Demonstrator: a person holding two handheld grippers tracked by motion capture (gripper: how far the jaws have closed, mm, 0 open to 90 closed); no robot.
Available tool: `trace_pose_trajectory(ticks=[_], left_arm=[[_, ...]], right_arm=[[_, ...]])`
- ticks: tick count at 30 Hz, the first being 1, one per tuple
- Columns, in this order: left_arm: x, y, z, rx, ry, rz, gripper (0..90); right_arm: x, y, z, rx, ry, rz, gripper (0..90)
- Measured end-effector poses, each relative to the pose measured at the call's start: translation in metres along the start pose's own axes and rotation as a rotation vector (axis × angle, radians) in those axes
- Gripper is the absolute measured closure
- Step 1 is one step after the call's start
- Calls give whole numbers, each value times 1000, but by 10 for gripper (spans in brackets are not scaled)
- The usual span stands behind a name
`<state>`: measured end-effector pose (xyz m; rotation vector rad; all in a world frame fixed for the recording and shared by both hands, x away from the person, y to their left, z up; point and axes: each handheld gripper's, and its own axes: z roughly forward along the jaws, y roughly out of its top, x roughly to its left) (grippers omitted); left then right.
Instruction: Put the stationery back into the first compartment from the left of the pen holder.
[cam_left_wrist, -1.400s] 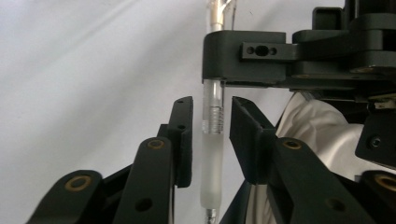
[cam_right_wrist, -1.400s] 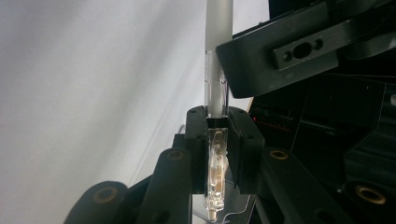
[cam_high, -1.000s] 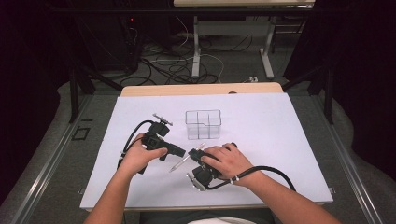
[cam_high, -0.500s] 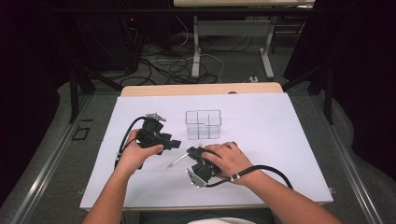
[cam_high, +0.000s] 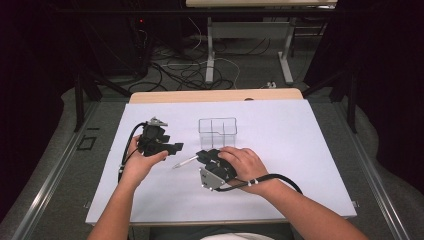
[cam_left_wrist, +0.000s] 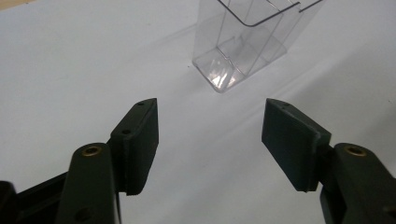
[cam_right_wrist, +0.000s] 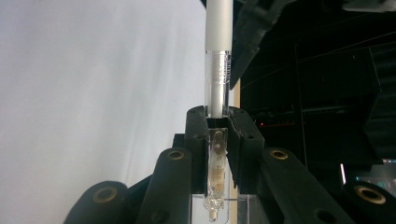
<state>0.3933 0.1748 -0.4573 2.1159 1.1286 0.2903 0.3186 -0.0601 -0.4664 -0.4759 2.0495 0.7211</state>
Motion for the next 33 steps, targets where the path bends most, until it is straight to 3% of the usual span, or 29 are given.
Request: trace_pose_trajectory(ticks=[7,12,16,21,28,33], left_arm=[[6,-2,0,-30,45,-7,219],[11,-4,1,-58,60,-9,168],[11,-4,0,-59,64,-20,159],[9,-3,-1,-54,101,-1,145],[11,-3,-1,-65,111,-7,79],[14,-2,0,-60,105,-11,49]], right_arm=[[-17,-1,0,-45,-20,107,797],[-29,-5,4,-72,-22,247,797],[-40,-9,9,-94,-31,314,797],[-51,-15,15,-118,-37,425,797],[-68,-21,24,-160,-53,587,797],[-81,-30,38,-193,-70,729,797]])
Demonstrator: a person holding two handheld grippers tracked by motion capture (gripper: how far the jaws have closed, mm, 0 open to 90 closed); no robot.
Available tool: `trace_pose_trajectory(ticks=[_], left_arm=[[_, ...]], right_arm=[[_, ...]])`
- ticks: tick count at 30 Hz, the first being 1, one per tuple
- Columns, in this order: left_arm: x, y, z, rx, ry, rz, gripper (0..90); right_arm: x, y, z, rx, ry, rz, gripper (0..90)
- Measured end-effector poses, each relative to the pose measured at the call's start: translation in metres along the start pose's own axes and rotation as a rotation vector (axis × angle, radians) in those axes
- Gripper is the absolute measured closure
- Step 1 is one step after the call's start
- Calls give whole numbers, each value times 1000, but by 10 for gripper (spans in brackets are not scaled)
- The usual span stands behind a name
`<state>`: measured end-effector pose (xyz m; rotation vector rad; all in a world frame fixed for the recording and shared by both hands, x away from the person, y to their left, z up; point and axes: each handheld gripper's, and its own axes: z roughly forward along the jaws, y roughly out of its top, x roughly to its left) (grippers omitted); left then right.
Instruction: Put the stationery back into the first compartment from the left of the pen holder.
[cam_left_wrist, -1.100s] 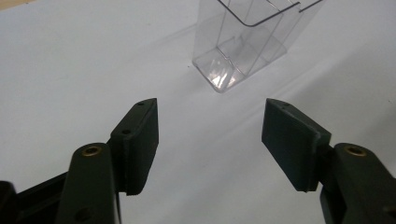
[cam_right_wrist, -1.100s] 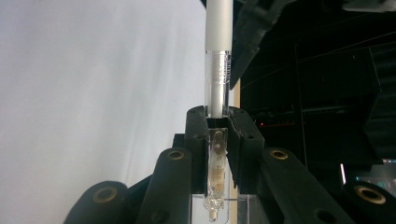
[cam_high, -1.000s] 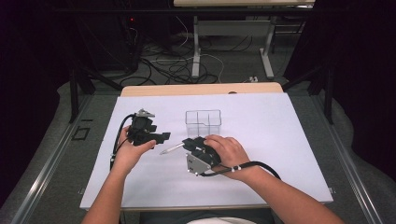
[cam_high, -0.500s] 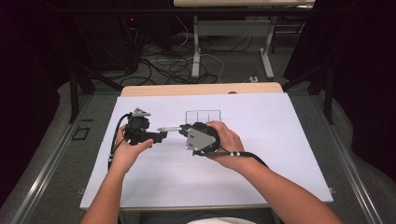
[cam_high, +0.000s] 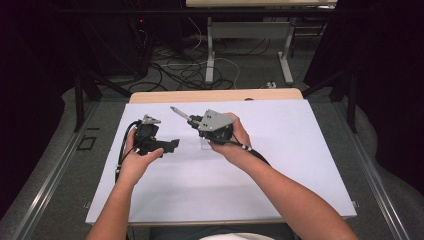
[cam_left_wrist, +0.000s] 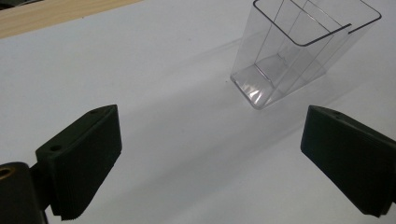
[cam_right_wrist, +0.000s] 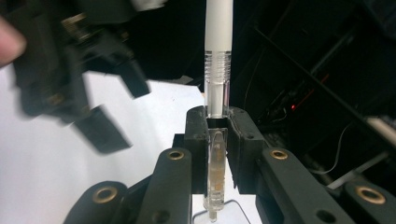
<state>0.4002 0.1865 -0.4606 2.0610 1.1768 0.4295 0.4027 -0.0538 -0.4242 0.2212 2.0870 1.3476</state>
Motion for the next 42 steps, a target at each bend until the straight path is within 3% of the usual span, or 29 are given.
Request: trace_pose_trajectory(ticks=[6,13,17,28,33,37,42], left_arm=[[0,1,0,-13,-9,-3,4],[-1,1,-1,-25,-10,-10,4],[1,0,-2,-21,-7,-8,4],[1,0,-5,-28,-7,-16,4],[0,0,-3,-22,-10,-11,4],[0,-1,-3,-11,-14,-6,4],[0,-2,-3,-11,-11,-3,4]], right_arm=[[-18,-7,15,-28,-24,175,797],[-26,-19,28,-39,-35,319,797],[-28,-25,34,-29,-44,364,797],[-26,-54,40,114,-78,477,796],[-26,-60,40,153,-70,546,796],[-26,-65,40,153,-76,610,795],[-27,-72,37,189,-84,627,750]])
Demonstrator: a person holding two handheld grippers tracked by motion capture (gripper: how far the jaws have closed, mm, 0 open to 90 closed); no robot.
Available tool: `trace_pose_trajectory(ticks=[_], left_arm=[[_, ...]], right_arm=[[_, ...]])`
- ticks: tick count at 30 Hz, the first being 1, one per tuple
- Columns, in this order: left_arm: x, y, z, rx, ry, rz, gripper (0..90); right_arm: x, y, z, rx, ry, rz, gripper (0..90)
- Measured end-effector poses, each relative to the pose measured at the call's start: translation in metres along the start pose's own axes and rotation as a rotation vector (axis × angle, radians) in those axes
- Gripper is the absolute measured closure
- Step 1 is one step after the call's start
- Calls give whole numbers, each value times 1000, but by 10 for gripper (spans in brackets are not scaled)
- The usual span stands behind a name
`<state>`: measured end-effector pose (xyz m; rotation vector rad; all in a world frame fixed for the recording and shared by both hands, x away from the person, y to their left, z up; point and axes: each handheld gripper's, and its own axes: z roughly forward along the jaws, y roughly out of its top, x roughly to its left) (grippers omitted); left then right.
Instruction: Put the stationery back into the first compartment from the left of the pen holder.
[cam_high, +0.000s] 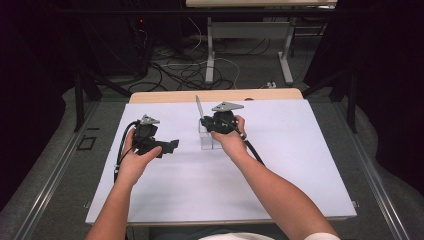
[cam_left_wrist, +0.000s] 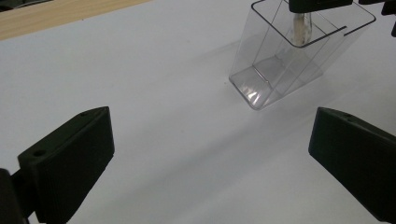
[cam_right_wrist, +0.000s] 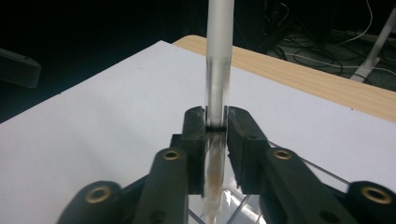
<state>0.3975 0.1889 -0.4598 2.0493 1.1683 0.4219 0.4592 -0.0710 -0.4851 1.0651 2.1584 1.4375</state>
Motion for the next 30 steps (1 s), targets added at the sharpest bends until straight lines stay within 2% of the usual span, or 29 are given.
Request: trace_pose_trajectory(ticks=[2,6,12,14,16,19,22,23,27,30], left_arm=[[0,0,0,-6,5,-11,4],[2,0,-2,-9,0,-11,4],[4,-1,-2,-24,8,-22,4],[4,-1,-1,-26,9,-28,4],[5,-2,-1,-25,5,-25,4],[5,-2,0,-22,9,-15,4],[6,-3,0,-26,12,-18,4],[6,-3,0,-21,13,-8,4],[8,-4,2,-27,14,-18,4],[8,-5,4,-40,8,-37,4]], right_arm=[[-1,0,-1,-17,15,8,717],[-1,1,-6,-36,16,-16,641],[-5,3,-22,-53,34,-27,470],[-10,2,-30,-84,17,-31,441],[-13,2,-37,-93,10,-23,402],[-21,0,-50,-101,-36,-44,374],[-28,-2,-63,-123,-65,-27,325],[-30,-3,-67,-124,-77,-27,311],[-37,-9,-84,-122,-101,-43,250],[-41,-17,-95,-101,-123,-54,210]])
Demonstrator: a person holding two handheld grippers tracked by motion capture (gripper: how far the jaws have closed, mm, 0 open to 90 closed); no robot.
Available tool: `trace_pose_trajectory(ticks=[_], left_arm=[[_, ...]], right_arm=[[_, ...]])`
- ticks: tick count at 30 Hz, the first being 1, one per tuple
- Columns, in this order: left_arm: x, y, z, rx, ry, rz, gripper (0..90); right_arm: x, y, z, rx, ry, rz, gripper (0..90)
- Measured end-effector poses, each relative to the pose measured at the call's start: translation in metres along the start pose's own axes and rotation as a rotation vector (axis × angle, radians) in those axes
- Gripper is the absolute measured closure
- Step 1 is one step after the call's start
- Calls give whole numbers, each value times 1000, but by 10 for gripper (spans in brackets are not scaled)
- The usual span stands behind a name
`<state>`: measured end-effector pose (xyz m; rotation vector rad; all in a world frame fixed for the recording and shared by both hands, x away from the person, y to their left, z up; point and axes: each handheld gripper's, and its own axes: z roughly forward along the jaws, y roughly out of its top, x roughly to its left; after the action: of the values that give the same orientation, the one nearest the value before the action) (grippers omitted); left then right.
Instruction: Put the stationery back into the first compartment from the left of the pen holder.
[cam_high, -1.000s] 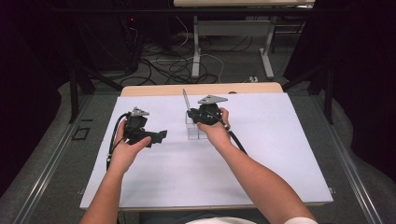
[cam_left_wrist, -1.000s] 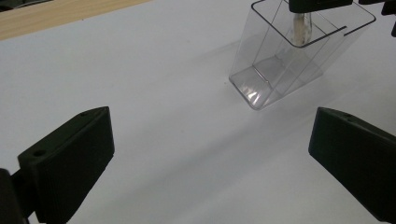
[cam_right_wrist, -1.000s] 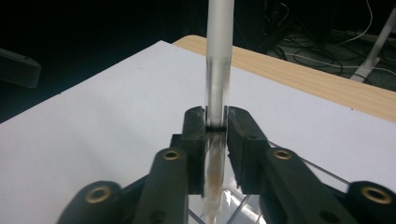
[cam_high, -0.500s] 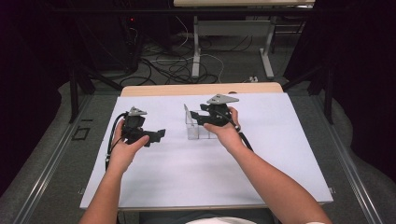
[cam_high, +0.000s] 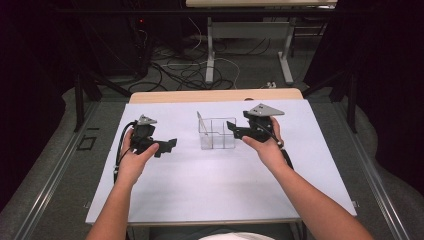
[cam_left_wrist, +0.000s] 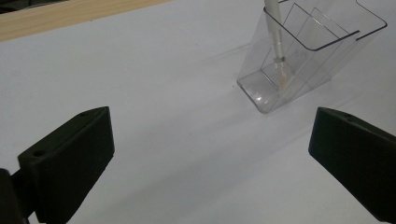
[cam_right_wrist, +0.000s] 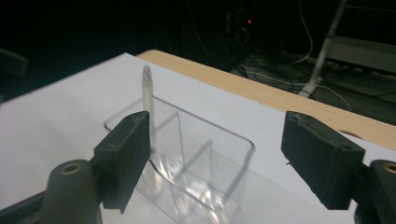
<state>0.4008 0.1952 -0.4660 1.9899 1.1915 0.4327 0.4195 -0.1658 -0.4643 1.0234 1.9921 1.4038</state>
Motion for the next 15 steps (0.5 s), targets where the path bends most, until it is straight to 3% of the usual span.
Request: trace_pose_trajectory(ticks=[4,9,10,15], left_arm=[[1,0,-1,-10,13,2,4],[2,1,-4,-9,5,6,4],[1,0,-3,-28,10,4,4],[3,-1,-3,-32,12,4,4]], right_arm=[[-11,-14,-16,33,-31,-10,177],[-25,-33,-32,58,-66,45,145],[-28,-37,-36,66,-73,43,142],[-44,-51,-50,88,-148,20,107]])
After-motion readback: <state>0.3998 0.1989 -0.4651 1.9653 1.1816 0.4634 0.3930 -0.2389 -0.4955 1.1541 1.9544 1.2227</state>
